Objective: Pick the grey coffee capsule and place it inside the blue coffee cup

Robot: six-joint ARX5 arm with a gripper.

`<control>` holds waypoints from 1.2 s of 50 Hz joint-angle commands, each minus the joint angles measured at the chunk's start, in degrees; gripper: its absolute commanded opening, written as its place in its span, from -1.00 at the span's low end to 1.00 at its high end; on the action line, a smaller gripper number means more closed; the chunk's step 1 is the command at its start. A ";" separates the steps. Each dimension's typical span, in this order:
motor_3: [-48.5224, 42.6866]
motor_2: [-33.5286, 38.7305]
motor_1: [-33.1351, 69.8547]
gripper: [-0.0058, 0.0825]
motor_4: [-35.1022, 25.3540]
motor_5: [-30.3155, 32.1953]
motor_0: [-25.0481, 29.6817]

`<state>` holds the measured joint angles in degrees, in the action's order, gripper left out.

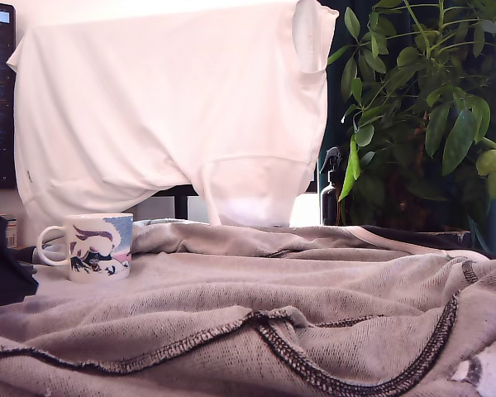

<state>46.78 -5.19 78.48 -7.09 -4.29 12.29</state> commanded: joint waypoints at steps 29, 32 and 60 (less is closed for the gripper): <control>1.55 -4.33 6.58 -0.70 -2.12 0.17 0.26; 1.79 -4.33 6.54 -0.70 -2.12 0.17 0.26; 13.20 -7.80 4.66 -0.70 -6.23 -1.73 0.26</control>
<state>58.83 -12.03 83.70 -13.04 -5.69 12.32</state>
